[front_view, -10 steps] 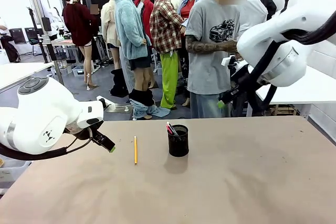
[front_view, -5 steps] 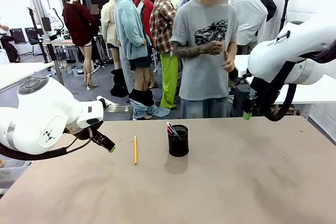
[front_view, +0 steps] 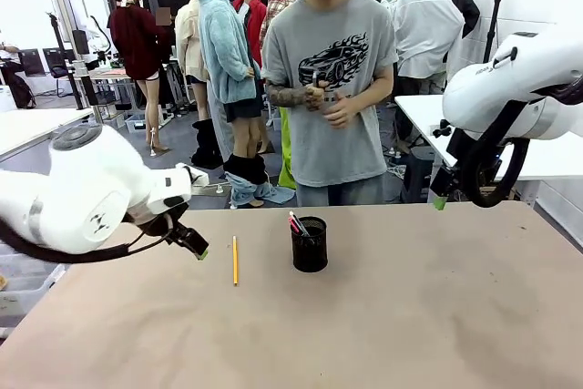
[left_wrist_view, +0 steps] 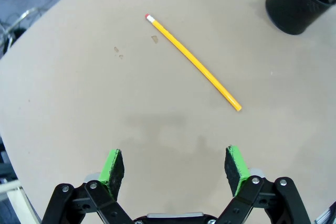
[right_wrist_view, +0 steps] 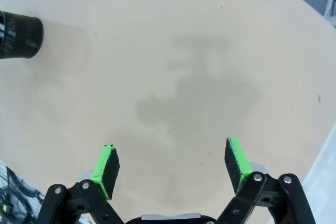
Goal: Place the pens into the pen holder.
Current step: Pick up a writing instrument from the table and place it into the Pen holder.
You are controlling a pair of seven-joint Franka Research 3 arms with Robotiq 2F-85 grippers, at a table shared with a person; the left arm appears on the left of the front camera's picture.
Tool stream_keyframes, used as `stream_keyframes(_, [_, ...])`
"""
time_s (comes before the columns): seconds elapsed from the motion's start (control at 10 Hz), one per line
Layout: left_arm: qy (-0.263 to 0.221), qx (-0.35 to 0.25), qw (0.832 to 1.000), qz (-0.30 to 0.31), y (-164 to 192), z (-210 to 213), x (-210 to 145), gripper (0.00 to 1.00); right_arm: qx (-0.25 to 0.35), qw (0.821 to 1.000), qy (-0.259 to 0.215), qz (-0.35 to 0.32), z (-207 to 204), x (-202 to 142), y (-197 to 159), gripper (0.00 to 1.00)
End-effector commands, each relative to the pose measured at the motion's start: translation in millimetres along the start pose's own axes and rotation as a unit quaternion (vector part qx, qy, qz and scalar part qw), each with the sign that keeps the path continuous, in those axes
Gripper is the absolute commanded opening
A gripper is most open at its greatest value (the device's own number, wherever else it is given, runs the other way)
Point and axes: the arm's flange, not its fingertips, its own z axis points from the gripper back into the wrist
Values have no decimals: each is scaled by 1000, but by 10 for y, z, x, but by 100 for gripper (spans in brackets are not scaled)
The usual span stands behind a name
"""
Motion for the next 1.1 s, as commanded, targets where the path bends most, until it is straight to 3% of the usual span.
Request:
stream_keyframes(0.0, [61, 13, 997, 47, -142, -218, 453, 100, -4, 1000, -6, 4, -14, 25, 23, 100])
stream_keyframes(0.4, [125, 43, 987, 93, -219, -717, 865, 100, -4, 1000, -6, 4, -14, 25, 23, 100])
stream_keyframes(1.0, [164, 32, 978, 123, -204, -1244, 1001, 100, -4, 1000, -6, 4, -14, 25, 23, 100])
